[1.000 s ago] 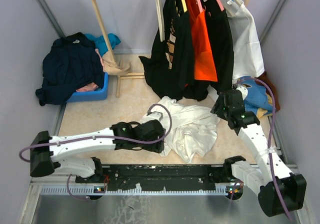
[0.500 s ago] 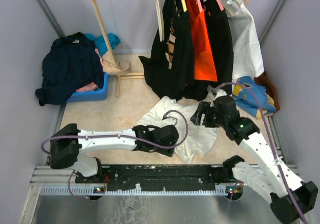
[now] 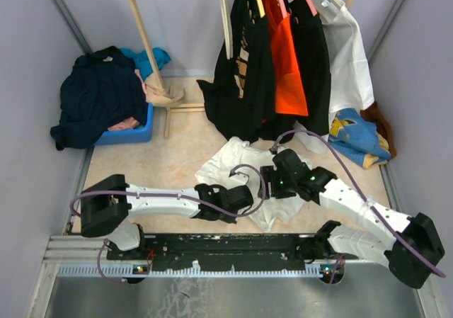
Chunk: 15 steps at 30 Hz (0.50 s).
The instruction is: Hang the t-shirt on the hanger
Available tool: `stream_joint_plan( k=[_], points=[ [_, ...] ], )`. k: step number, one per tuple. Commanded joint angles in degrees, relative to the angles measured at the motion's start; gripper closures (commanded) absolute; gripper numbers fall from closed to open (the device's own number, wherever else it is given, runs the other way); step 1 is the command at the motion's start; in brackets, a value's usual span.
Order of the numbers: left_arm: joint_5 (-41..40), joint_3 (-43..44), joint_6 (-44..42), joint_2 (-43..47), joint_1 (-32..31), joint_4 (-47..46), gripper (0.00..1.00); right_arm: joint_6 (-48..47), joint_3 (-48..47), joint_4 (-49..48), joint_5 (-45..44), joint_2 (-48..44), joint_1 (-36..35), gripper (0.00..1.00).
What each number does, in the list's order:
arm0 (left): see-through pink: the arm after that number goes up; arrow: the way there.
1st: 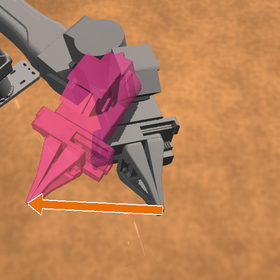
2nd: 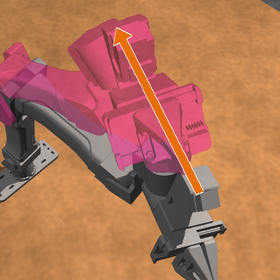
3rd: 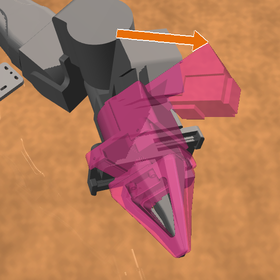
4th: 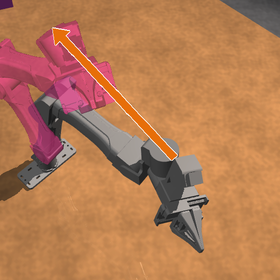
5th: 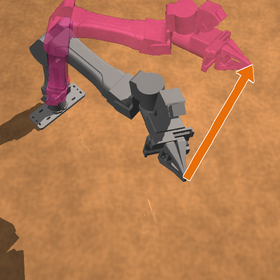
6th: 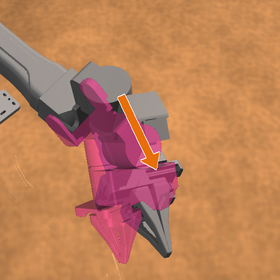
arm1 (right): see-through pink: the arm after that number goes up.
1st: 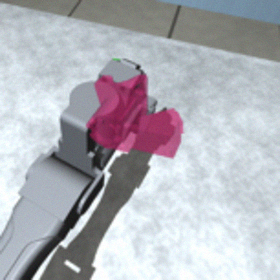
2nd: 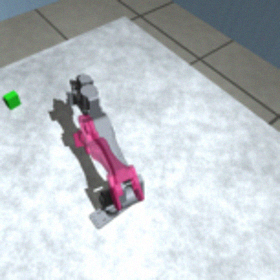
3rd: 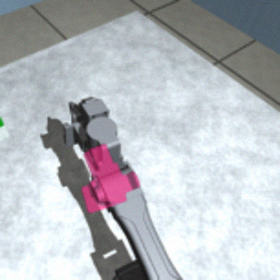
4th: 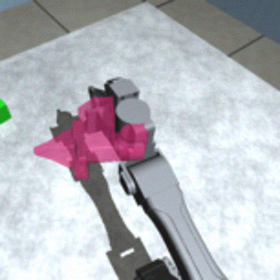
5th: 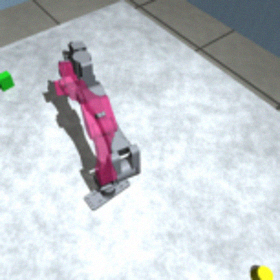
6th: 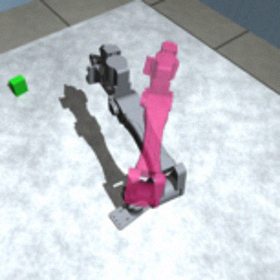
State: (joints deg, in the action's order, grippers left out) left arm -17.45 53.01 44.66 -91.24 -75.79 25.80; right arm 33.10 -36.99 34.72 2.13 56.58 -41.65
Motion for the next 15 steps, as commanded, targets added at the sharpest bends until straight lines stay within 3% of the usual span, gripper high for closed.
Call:
stream_joint_plan(
  k=[1,7,15],
  points=[
    [-2.63,-2.5,2.35,0.23,-0.41,0.81,0.98,-0.29,-0.43,-4.7,-3.15,3.08,-0.47,0.36],
    [-5.48,-4.28,4.99,4.25,-0.42,4.15,1.0,-1.63,-1.68,-6.28,-6.49,7.96,-0.45,0.48],
    [-11.56,-3.72,8.86,15.3,-0.41,15.35,1.0,-2.68,-5.23,-3.74,-8.64,4.99,-0.45,0.91]
  ],
)
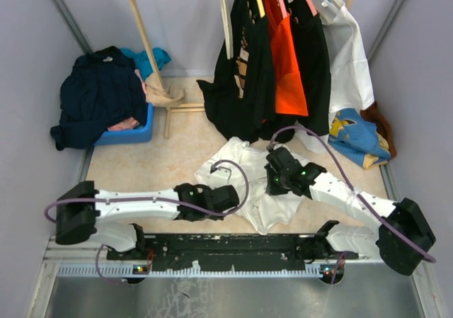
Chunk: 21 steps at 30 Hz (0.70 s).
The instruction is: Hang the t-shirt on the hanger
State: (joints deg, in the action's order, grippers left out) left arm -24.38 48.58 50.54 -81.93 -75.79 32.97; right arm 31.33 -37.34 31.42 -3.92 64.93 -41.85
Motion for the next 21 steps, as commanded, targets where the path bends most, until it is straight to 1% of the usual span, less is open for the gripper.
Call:
stream_joint_plan(
  k=[1,4,11,17,21],
  points=[
    [-5.99,1.51,3.55,8.12,-0.41,10.79,1.0,-1.1,-5.9,0.25,-2.78,-4.5,-0.25,0.95],
    [-8.92,4.95,4.51,12.98,-0.42,18.4,1.0,-1.48,-9.23,2.92,-3.36,-8.0,-0.25,1.0],
    [-15.89,15.16,3.28,22.37,-0.33,28.48,1.0,-2.04,-20.28,9.02,-3.39,-13.65,-0.26,1.0],
    [-22.36,31.02,1.47,23.33,-0.24,39.15,1.0,-4.04,-32.99,12.63,-3.34,-13.52,-0.26,1.0],
    [-26.14,41.47,-2.67,22.89,-0.28,42.62,1.0,-5.74,-42.71,14.57,-3.54,-11.4,-0.26,1.0]
  ],
)
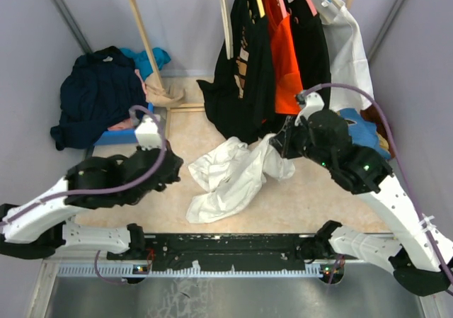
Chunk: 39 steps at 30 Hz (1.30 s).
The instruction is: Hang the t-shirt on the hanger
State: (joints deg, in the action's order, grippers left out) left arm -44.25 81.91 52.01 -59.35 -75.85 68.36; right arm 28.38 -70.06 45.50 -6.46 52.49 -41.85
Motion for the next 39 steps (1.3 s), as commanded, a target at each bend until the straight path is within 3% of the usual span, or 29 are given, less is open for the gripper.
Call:
stream_joint_plan(
  k=[1,5,10,16,25,32,39],
  points=[
    [-6.17,9.67,-5.62,0.15,-0.23,6.87,1.0,-3.17,-11.7,0.59,-0.93,1.46,-0.26,1.0],
    [-2.62,8.37,-7.77,-1.3,-0.17,4.32,0.96,-3.79,-16.79,1.07,-0.79,3.93,-0.26,1.0],
    [8.74,-4.28,-14.32,-1.76,-0.24,-12.21,0.65,-3.54,-17.66,-0.43,-0.59,7.01,-0.25,1.0],
    [18.3,-12.89,-15.23,-4.1,-0.76,-29.01,0.49,-2.56,-18.59,-1.24,-1.91,11.58,-0.25,1.0],
    [11.78,-14.45,-13.91,-15.35,-5.68,-38.66,0.45,-2.35,-21.52,-2.01,-1.81,18.7,-0.26,1.0],
    [-2.66,-19.88,-7.1,-22.18,-9.21,-45.59,0.45,-3.09,-25.2,-0.84,-0.93,21.95,-0.26,1.0],
    [-6.97,-16.35,-6.33,-32.31,-9.4,-48.06,0.43,-3.86,-26.85,0.37,-0.78,22.33,-0.26,1.0]
  ],
)
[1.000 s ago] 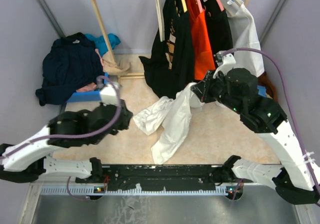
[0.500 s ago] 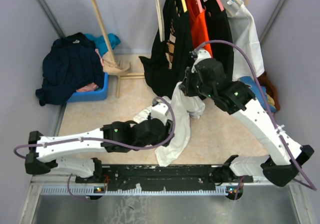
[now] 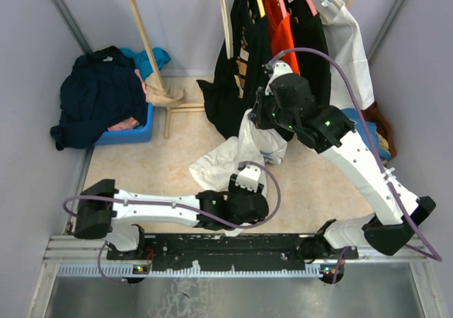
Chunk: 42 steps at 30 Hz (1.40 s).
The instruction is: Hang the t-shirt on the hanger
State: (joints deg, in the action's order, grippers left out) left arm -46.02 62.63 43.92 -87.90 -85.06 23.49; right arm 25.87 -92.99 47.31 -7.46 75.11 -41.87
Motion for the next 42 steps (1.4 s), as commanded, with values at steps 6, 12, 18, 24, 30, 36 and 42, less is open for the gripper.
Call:
stream_joint_plan(
  k=[6,12,18,24,30,36,42],
  points=[
    [-11.44,8.79,8.82,-11.38,0.09,5.14,0.52,-1.51,-3.91,-1.0,0.57,-1.15,-0.25,1.0],
    [-12.45,10.04,18.35,-9.27,0.33,17.5,1.0,-2.28,-2.4,-0.42,-0.53,-2.42,-0.18,1.0],
    [-10.23,5.62,23.63,4.55,0.31,28.21,1.0,-2.66,1.58,-1.05,-0.3,-4.27,1.74,1.0],
    [-10.72,8.12,23.14,18.13,0.24,38.55,1.0,-3.46,2.03,-0.15,-0.54,-5.65,3.32,1.0],
    [-15.03,21.58,16.6,24.6,0.51,48.37,1.0,-4.88,-1.95,2.01,0.09,-6.99,3.87,1.0],
    [-19.68,33.21,0.58,27.15,0.6,43.71,1.0,-6.83,-9.24,3.79,2.12,-8.06,4.12,1.0],
    [-20.21,37.1,-21.7,31.41,0.6,24.68,1.0,-7.54,-14.66,2.4,6.34,-10.42,4.12,1.0]
  ],
)
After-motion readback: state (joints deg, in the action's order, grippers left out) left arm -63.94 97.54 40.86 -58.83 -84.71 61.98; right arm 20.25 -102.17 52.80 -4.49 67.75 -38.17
